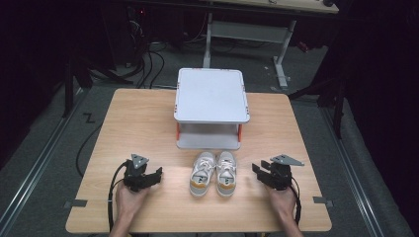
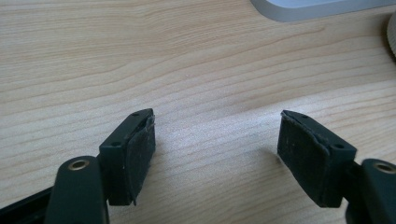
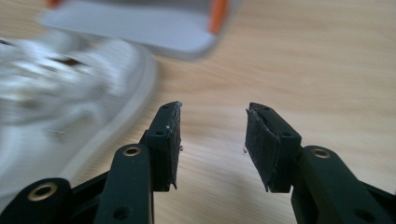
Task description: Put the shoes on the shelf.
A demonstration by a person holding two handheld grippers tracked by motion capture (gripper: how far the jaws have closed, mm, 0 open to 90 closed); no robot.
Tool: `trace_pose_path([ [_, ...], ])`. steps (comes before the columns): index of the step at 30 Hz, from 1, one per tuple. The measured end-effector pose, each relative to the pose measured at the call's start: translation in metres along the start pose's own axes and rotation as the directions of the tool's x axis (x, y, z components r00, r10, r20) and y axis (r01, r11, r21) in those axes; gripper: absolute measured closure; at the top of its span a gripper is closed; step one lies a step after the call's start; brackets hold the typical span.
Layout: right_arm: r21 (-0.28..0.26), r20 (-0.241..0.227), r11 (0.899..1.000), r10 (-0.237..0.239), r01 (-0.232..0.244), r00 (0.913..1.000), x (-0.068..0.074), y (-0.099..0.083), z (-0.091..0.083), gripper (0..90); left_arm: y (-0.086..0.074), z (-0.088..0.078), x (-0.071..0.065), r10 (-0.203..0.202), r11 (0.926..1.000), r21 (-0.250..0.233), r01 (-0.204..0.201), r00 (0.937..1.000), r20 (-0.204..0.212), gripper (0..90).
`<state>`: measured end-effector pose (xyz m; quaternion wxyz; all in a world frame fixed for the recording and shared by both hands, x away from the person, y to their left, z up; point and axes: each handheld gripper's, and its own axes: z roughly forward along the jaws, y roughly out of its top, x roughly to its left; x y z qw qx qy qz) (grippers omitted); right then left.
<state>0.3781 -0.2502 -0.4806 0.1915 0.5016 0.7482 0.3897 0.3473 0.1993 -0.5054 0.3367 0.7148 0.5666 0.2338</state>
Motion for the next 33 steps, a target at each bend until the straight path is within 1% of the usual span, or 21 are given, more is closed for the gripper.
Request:
trace_pose_path([
  [2,0.018,0.032,1.0,0.02,-0.021,0.9993,-0.009,-0.004,0.005,53.3,0.0,-0.001,0.0,-0.008,1.0,-0.001,0.008,0.9999,0.007,29.0],
  [3,0.026,0.061,0.999,0.019,-0.021,0.998,-0.012,-0.005,0.007,53.2,0.0,-0.001,0.0,-0.007,1.0,-0.002,0.007,0.9999,0.009,29.3],
  [5,0.03,0.097,1.0,0.007,-0.01,0.9953,-0.016,-0.006,0.01,53.2,0.001,-0.002,-0.001,-0.003,0.9999,-0.01,0.003,0.9999,0.013,29.5],
  [7,0.032,0.119,0.999,0.001,-0.005,0.9929,-0.019,-0.006,0.012,53.1,0.001,-0.005,-0.003,-0.004,0.9998,-0.017,0.004,0.9996,0.03,29.5],
  [8,0.04,0.128,0.999,0.001,-0.006,0.9918,-0.021,-0.006,0.014,53.0,0.002,-0.007,-0.004,-0.01,0.9997,-0.023,0.011,0.9993,0.036,29.5],
  [11,0.049,0.131,0.999,0.011,-0.017,0.9914,-0.025,-0.007,0.019,51.9,0.004,-0.012,-0.006,-0.015,0.9996,-0.022,0.016,0.9982,0.058,30.3],
  [12,0.042,0.134,0.999,0.005,-0.011,0.9909,-0.026,-0.007,0.019,52.0,0.004,-0.013,-0.008,-0.022,0.9994,-0.025,0.024,0.9976,0.065,30.3],
  [14,0.041,0.138,0.999,0.003,-0.009,0.9905,-0.027,-0.007,0.02,51.8,0.007,-0.017,-0.012,-0.023,0.9994,-0.026,0.025,0.9965,0.08,30.0],
  [18,0.04,0.12,0.999,0.013,-0.018,0.9927,-0.028,-0.007,0.02,49.8,0.014,-0.026,-0.024,-0.003,0.9986,-0.052,0.009,0.9943,0.106,29.7],
  [20,0.038,0.113,0.999,0.021,-0.026,0.9933,-0.029,-0.007,0.019,49.7,0.018,-0.031,-0.031,0.016,0.9979,-0.064,-0.008,0.9922,0.124,29.7],
  [21,0.036,0.109,0.999,0.025,-0.029,0.9937,-0.03,-0.007,0.019,49.8,0.02,-0.033,-0.035,0.021,0.9975,-0.07,-0.012,0.9906,0.135,29.7],
  [23,0.036,0.107,0.999,0.027,-0.031,0.9938,-0.03,-0.007,0.019,49.8,0.024,-0.037,-0.042,0.026,0.9979,-0.063,-0.016,0.9874,0.156,30.8],
  [24,0.035,0.106,0.999,0.028,-0.032,0.994,-0.03,-0.007,0.019,49.8,0.027,-0.039,-0.047,0.027,0.9981,-0.06,-0.017,0.9843,0.174,31.3],
  [27,0.036,0.106,0.999,0.028,-0.031,0.994,-0.03,-0.007,0.019,49.8,0.033,-0.044,-0.061,0.058,0.9975,-0.051,-0.049,0.978,0.2,33.0],
  [29,0.036,0.108,0.999,0.026,-0.03,0.9938,-0.03,-0.007,0.019,49.8,0.037,-0.047,-0.072,0.065,0.9972,-0.052,-0.055,0.971,0.23,33.7],
  [33,0.036,0.108,0.999,0.024,-0.028,0.9939,-0.03,-0.007,0.019,49.8,0.043,-0.052,-0.092,0.105,0.9943,-0.045,-0.096,0.9597,0.261,34.9],
])
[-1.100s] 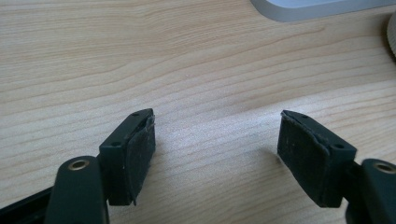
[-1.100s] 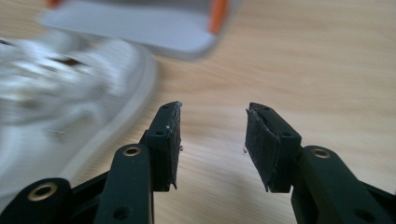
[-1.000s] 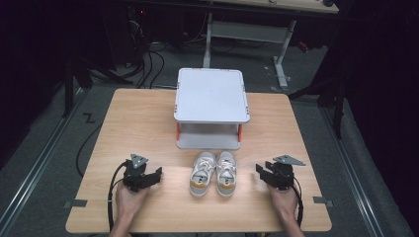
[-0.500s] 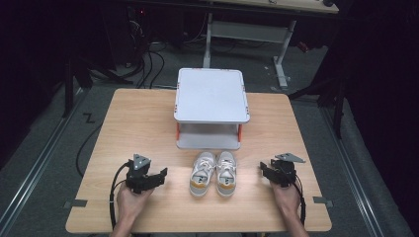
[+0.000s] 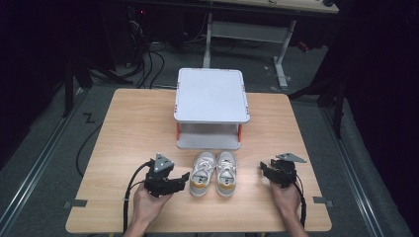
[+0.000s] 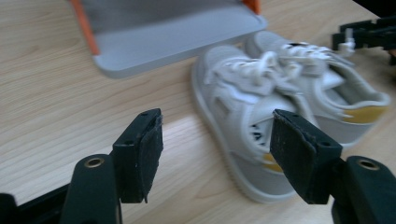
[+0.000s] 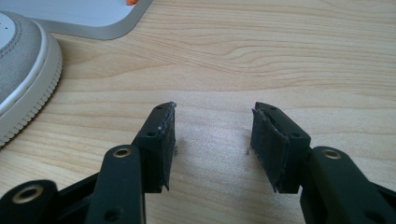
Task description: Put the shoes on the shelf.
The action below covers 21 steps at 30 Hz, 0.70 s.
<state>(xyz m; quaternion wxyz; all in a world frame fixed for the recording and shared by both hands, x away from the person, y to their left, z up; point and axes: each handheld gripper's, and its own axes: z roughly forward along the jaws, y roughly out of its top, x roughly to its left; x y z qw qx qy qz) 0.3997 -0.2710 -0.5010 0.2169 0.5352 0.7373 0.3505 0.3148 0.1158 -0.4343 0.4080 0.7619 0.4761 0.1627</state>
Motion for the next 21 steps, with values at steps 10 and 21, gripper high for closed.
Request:
trace_pose_path([
  [10,0.0,-0.001,1.0,0.004,-0.004,1.0,0.0,0.0,0.0,49.8,0.014,0.021,-0.035,0.035,0.997,0.066,-0.04,0.9971,0.067,36.6],
  [21,0.0,0.002,1.0,0.001,-0.001,1.0,0.0,0.0,-0.001,49.9,0.018,0.042,-0.05,-0.014,0.9932,0.116,0.008,0.9987,0.049,40.2],
])
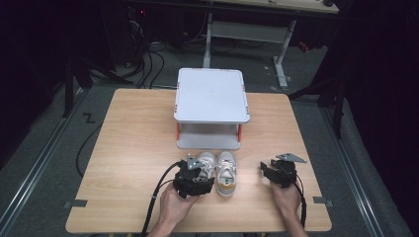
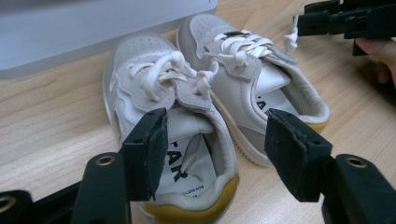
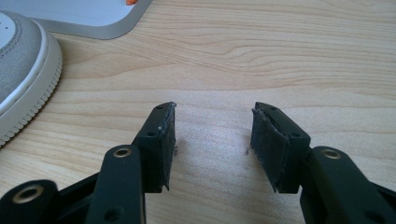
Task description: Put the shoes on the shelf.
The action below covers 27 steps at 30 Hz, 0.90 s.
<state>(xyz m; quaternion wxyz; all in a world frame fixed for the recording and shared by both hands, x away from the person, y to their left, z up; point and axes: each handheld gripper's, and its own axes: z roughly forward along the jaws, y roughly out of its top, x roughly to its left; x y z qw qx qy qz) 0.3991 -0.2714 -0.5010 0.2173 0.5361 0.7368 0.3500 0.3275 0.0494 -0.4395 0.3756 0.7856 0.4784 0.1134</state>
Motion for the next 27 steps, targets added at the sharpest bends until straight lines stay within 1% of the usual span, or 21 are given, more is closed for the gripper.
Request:
trace_pose_path([
  [2,-0.001,0.0,1.0,-0.001,0.001,1.0,0.0,0.0,0.0,49.9,0.0,0.003,-0.002,-0.008,1.0,-0.001,0.008,1.0,0.0,42.1],
  [5,-0.001,0.001,1.0,-0.002,0.002,1.0,0.0,0.0,0.0,50.0,0.002,0.007,-0.005,-0.026,0.9996,-0.002,0.026,0.9996,0.002,42.7],
  [9,-0.001,0.007,1.0,-0.002,0.002,1.0,0.0,0.0,0.0,51.4,0.004,0.013,-0.01,-0.03,0.9995,0.008,0.03,0.9994,-0.018,42.5],
  [14,-0.001,0.012,1.0,-0.006,0.006,0.9999,0.001,0.0,0.0,52.0,0.008,0.015,-0.013,-0.056,0.9984,0.007,0.057,0.998,-0.027,42.4],
  [17,0.0,0.014,1.0,-0.007,0.007,0.9999,0.001,0.0,0.0,52.1,0.009,0.017,-0.017,-0.068,0.9977,-0.002,0.068,0.9966,-0.046,42.3],
  [23,0.0,0.016,1.0,-0.008,0.008,0.9998,0.001,0.0,0.0,52.1,0.014,0.022,-0.024,-0.051,0.9987,-0.005,0.051,0.9952,-0.083,45.0],
  [24,0.0,0.016,1.0,-0.008,0.008,0.9998,0.001,0.0,0.0,52.1,0.014,0.022,-0.024,-0.049,0.9988,-0.005,0.049,0.9943,-0.095,45.7],
  [26,0.0,0.016,1.0,-0.008,0.008,0.9998,0.001,0.0,0.0,52.2,0.014,0.024,-0.025,-0.04,0.9991,0.012,0.042,0.9933,-0.108,47.2],
  [27,0.0,0.016,1.0,-0.008,0.008,0.9998,0.001,0.0,0.0,52.1,0.013,0.026,-0.025,-0.045,0.9987,0.02,0.047,0.9935,-0.104,47.8],
])
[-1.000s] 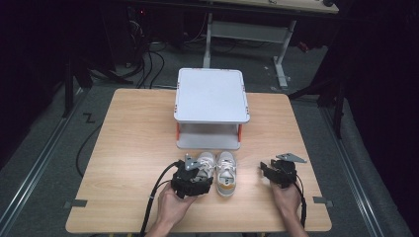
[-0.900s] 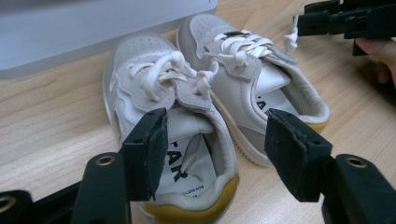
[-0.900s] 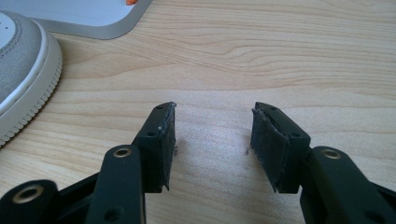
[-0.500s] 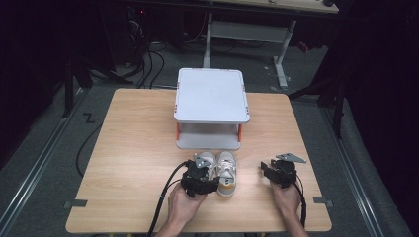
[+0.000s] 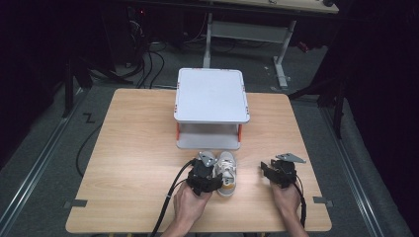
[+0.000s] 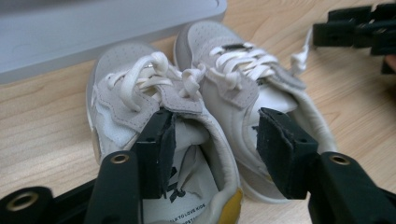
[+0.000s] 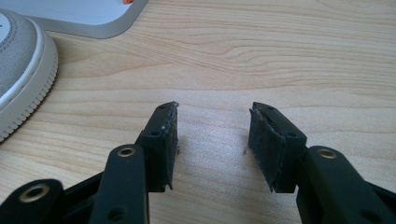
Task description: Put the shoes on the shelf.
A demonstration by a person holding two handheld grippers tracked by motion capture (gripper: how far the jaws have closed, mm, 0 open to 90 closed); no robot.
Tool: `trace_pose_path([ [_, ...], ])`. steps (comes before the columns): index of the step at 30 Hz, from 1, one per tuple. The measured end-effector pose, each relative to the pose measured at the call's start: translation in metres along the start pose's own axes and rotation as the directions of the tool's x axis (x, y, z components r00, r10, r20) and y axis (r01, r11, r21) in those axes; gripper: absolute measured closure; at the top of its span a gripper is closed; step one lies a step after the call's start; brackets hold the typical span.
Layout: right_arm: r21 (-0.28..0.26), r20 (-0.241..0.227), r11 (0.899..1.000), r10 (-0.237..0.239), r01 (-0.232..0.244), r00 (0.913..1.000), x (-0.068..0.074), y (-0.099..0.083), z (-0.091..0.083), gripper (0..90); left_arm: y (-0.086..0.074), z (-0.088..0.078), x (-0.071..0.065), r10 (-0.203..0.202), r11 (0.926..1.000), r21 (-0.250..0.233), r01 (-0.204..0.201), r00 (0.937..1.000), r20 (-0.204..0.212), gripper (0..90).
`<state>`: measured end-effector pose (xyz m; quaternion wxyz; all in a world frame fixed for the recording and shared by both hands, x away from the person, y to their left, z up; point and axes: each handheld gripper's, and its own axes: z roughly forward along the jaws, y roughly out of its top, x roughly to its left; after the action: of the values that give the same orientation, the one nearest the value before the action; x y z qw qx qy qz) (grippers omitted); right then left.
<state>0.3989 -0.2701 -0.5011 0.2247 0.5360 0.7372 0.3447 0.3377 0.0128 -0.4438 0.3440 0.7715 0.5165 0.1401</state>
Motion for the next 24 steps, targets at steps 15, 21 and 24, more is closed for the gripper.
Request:
trace_pose_path([
  [15,0.002,0.003,1.0,-0.003,0.003,1.0,0.001,0.0,0.0,51.8,0.002,0.015,0.0,0.01,0.9992,0.038,-0.012,0.999,0.044,60.2],
  [21,0.001,0.0,1.0,-0.003,0.003,1.0,0.0,0.0,0.0,51.6,0.002,0.014,0.0,-0.001,0.9989,0.046,-0.002,0.9981,0.062,71.1],
  [24,0.001,-0.001,1.0,-0.002,0.002,1.0,0.0,0.0,0.0,51.4,0.001,0.012,0.001,-0.006,0.999,0.046,0.004,0.9985,0.053,76.4],
])
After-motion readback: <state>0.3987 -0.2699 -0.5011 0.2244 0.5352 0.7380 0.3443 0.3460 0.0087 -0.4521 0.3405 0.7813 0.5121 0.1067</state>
